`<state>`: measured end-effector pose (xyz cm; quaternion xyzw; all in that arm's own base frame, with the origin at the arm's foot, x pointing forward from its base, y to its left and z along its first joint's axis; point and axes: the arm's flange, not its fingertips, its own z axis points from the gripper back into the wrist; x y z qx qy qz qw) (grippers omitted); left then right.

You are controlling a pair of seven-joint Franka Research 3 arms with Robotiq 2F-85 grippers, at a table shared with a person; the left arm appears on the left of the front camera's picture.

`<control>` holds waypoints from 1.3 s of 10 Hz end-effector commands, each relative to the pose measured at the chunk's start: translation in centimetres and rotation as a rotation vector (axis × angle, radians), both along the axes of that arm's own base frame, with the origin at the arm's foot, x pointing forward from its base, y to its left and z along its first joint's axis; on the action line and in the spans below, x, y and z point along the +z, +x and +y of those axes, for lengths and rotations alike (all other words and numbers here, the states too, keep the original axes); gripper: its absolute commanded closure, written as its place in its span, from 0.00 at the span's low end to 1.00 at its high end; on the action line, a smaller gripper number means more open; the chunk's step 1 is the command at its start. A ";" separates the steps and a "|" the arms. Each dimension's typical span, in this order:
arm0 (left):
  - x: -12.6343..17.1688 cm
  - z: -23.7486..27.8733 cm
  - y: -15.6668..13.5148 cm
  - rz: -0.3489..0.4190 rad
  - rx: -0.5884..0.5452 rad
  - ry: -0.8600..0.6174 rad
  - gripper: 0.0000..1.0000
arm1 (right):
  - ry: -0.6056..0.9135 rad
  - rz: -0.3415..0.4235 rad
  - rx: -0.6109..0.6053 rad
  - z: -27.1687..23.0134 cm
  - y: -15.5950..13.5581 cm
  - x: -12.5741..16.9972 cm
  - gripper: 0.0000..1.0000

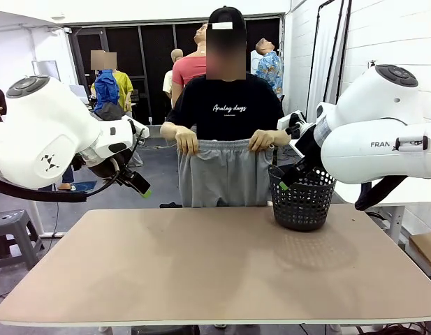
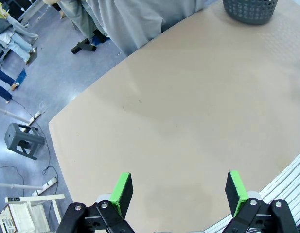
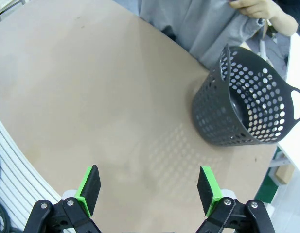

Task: Fold the training pants.
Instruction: Grab both ends of the Training pants handed by a person.

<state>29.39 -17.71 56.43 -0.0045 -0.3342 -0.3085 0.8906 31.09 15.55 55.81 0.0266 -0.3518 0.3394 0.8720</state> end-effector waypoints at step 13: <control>0.0 0.1 0.1 0.001 -0.006 0.001 0.00 | 0.006 0.004 0.009 0.0 0.0 0.0 0.00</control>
